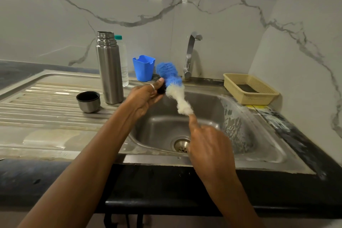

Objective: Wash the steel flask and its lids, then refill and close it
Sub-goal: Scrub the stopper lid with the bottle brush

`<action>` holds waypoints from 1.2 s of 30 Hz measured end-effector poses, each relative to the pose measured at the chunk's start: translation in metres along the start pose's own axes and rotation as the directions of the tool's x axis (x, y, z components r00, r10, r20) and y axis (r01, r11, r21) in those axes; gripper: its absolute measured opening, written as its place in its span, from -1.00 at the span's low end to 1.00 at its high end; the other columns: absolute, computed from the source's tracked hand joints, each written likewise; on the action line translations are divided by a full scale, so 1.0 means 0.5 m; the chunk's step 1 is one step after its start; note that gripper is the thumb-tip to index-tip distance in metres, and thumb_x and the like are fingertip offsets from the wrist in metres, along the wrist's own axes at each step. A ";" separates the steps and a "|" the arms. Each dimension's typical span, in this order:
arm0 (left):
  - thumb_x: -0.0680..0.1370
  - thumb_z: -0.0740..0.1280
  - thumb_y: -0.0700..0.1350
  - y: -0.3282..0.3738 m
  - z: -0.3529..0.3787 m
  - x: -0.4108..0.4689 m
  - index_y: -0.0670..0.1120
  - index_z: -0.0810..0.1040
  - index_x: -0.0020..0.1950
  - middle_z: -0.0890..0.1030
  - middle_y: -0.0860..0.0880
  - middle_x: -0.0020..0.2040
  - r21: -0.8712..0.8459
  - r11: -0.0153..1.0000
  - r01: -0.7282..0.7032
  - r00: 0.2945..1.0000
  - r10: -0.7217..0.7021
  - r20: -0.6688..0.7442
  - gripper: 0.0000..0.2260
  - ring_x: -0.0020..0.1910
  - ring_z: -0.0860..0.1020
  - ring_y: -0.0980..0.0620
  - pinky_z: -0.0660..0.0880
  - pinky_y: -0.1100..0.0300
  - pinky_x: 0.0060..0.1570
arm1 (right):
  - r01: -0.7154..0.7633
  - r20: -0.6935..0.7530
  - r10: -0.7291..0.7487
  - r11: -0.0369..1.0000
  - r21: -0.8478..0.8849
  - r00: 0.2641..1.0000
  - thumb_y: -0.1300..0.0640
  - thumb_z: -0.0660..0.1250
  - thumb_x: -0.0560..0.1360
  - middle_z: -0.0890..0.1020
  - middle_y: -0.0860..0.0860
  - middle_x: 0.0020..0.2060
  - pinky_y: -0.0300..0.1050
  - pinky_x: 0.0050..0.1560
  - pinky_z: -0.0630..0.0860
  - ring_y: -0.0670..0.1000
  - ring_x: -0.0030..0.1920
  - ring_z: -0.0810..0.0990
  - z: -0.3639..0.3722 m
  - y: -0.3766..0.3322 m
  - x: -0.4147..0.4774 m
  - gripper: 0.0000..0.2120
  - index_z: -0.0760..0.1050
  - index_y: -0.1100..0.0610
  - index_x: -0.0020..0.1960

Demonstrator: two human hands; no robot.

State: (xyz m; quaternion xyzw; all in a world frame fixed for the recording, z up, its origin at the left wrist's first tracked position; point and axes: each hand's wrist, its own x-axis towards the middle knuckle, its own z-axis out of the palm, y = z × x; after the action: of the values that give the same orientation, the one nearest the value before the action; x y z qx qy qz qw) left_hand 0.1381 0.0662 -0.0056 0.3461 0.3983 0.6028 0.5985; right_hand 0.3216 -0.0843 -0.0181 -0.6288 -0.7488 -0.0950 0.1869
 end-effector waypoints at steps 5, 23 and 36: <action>0.47 0.53 -0.09 -0.002 -0.009 0.005 -0.21 0.55 0.23 0.70 -0.18 0.11 -0.042 0.999 0.008 0.999 -0.010 -0.052 -0.60 0.06 0.70 -0.08 0.65 0.06 0.08 | 0.011 -0.010 -0.011 1.000 -0.017 1.000 0.17 0.34 0.59 0.62 -0.02 -0.23 -0.16 -0.32 0.56 -0.08 -0.36 0.53 0.018 0.001 -0.031 -0.41 0.25 0.13 0.58; 0.55 0.46 -0.14 -0.009 -0.005 0.014 -0.23 0.56 0.27 0.68 -0.16 0.17 -0.019 0.995 -0.101 0.991 0.099 -0.095 -0.67 0.13 0.68 -0.05 0.60 0.06 0.20 | -0.445 0.408 0.200 0.207 0.871 0.891 0.06 0.25 0.67 0.53 0.01 -0.45 -0.29 -0.52 0.26 -0.11 -0.54 0.34 -0.022 0.036 -0.004 -0.82 0.62 -0.06 0.14; 0.52 0.50 -0.09 -0.015 0.006 -0.007 0.03 0.56 0.24 0.65 0.09 0.04 0.525 0.775 -0.352 0.932 0.342 0.119 -0.69 0.02 0.62 0.19 0.57 0.25 0.03 | -0.507 0.517 0.124 -0.102 0.856 0.847 0.14 0.26 0.65 0.46 0.00 -0.44 -0.34 -0.63 0.19 -0.16 -0.57 0.27 -0.036 0.028 0.003 -0.82 0.59 0.15 0.17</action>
State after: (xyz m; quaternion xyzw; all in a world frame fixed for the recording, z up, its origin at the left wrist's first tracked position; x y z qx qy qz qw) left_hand 0.1444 0.0626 -0.0109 0.5723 0.4752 0.5637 0.3591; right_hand 0.3377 -0.0869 -0.0024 -0.4744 -0.4321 0.5942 0.4849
